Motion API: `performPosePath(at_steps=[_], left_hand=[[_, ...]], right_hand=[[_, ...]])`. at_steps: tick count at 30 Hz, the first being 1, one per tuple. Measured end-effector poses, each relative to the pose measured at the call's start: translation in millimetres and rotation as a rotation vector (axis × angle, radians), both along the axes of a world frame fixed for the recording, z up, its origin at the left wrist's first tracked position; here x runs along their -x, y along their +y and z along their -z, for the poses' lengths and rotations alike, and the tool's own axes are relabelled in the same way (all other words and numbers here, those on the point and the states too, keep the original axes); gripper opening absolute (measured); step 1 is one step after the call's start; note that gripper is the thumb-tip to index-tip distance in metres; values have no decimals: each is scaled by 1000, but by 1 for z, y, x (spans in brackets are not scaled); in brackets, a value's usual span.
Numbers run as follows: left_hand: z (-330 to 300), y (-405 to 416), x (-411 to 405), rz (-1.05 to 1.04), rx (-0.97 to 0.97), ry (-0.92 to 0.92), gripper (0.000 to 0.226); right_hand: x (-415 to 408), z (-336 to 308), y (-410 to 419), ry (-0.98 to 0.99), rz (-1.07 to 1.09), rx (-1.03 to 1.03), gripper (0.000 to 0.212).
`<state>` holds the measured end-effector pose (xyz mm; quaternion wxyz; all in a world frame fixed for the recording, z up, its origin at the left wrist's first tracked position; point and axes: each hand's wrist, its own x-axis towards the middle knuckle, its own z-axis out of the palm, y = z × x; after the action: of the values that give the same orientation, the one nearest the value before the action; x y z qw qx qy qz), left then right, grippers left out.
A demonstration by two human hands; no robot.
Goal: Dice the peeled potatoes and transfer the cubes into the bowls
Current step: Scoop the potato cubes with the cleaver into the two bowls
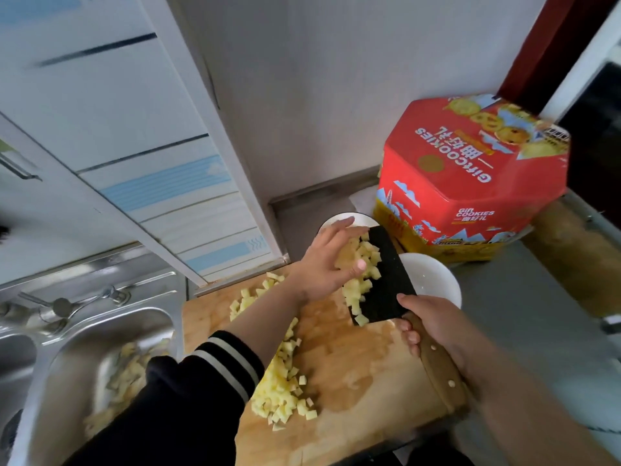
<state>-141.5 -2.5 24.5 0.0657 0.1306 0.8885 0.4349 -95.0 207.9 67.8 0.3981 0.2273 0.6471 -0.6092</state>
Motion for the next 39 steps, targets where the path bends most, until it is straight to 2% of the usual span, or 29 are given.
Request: performPosePath(at_steps=[6,13,18,25,30,37,39], left_hand=[[10,18,23,97,135,-46,71],[22,22,38,3,36,-33,55],[33,20,46,-70,-1,-16,26],[31,23,60,-202,6,-58,2],[31,27,69,-275,-2,-78,13],[24,23,73,-329,-18,-227,35],[22,21,69,-240,-56,-231,42]], right_hand=[[13,3,2,-46,-23,-12,30],[19,1,4,-46,-33,27,26],[21,2,6,-50,-51,32,27],[21,-7,17,-10,-95,-8,32],[19,-12,25,2,-81,-8,32],[14,-15,31,-4,-51,2,32],[13,-15,32,-10,-42,10,30]])
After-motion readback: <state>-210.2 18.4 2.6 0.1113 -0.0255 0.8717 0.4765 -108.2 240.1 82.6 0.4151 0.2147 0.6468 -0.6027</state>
